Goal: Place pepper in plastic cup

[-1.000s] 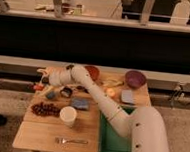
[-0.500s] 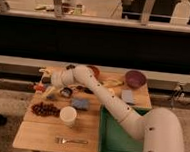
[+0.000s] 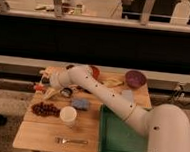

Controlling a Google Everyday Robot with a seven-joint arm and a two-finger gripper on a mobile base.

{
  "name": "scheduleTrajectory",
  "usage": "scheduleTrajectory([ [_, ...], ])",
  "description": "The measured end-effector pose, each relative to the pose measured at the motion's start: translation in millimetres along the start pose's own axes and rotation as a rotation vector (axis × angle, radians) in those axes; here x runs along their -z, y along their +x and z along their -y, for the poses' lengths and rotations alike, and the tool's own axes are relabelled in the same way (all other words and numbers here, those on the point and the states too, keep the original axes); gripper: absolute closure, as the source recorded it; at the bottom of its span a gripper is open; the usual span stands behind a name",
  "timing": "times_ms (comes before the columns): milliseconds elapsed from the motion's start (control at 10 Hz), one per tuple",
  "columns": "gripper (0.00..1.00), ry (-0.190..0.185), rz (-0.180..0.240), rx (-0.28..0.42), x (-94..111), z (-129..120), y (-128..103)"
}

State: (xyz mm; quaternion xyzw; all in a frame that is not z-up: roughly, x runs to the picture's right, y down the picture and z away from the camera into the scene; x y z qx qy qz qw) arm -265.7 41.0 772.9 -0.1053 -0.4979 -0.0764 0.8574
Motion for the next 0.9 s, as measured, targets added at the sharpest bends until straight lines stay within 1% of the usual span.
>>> scheduleTrajectory([
  [300, 0.2, 0.01, -0.046, -0.011, 18, -8, 12],
  [400, 0.2, 0.007, -0.089, -0.014, 19, -11, 13],
  [500, 0.2, 0.006, -0.122, -0.012, 18, -12, 12],
  [600, 0.2, 0.01, -0.127, -0.015, 20, -13, 14],
  [700, 0.21, 0.015, -0.099, -0.015, 21, -14, 14],
  [800, 0.25, 0.014, -0.073, -0.013, 18, -12, 17],
  [900, 0.23, 0.009, -0.081, -0.005, 9, -10, 21],
])
